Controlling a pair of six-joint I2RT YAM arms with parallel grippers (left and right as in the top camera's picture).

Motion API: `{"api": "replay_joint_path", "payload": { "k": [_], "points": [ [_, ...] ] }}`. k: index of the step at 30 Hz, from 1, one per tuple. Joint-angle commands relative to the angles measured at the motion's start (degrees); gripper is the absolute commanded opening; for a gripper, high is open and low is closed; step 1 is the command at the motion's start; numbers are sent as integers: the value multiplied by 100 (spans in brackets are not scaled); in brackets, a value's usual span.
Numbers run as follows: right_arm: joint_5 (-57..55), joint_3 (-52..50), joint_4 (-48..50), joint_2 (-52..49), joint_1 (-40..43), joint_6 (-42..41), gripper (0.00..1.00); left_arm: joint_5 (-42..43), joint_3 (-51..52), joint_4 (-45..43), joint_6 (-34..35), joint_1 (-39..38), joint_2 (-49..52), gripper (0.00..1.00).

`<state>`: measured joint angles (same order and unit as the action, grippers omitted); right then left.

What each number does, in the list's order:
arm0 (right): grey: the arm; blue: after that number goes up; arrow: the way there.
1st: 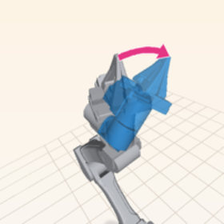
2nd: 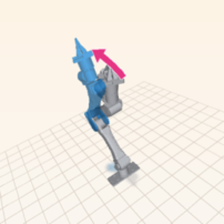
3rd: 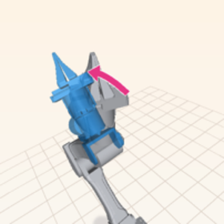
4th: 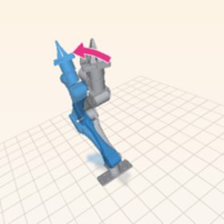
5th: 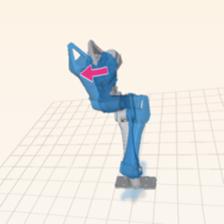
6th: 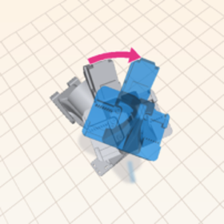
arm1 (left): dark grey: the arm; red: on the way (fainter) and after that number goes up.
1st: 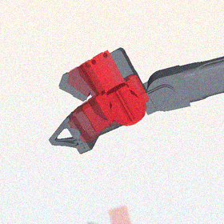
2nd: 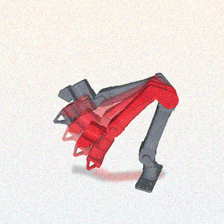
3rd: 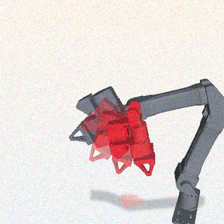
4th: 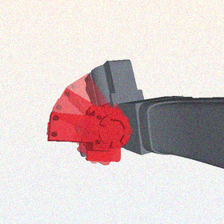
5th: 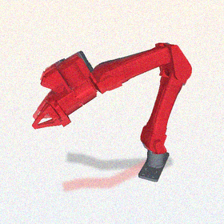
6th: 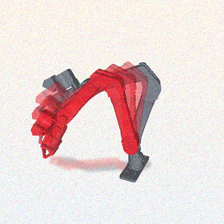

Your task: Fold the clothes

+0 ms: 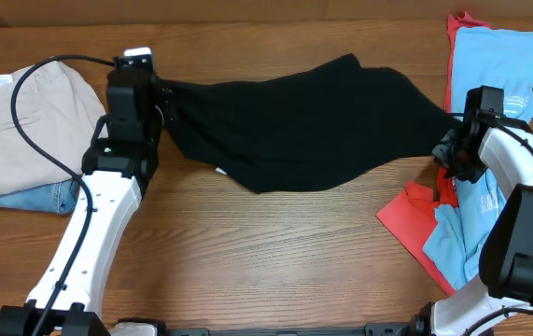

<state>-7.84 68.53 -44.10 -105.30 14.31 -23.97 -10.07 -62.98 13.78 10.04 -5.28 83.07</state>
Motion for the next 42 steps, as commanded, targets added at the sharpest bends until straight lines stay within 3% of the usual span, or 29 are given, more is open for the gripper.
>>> {"api": "replay_joint_path", "payload": {
  "k": [1, 16, 27, 35, 42],
  "points": [
    [15, -9, 192, -59, 197, 44, 28, -236, -50, -2, -129, 142, 9, 4],
    [-72, -11, 883, -813, 997, 448, 30, -234, -50, 28, -129, 153, 9, 4],
    [-149, 151, 1403, -927, 2157, 426, 31, -240, -50, 50, -133, 153, 9, 8],
    [1392, 1126, 739, -723, 1978, 723, 59, -240, -50, 35, -282, 153, 9, 8],
    [1810, 2004, 131, -284, 901, 1233, 61, -240, -50, -37, -282, 153, 197, 11]
  ]
}}
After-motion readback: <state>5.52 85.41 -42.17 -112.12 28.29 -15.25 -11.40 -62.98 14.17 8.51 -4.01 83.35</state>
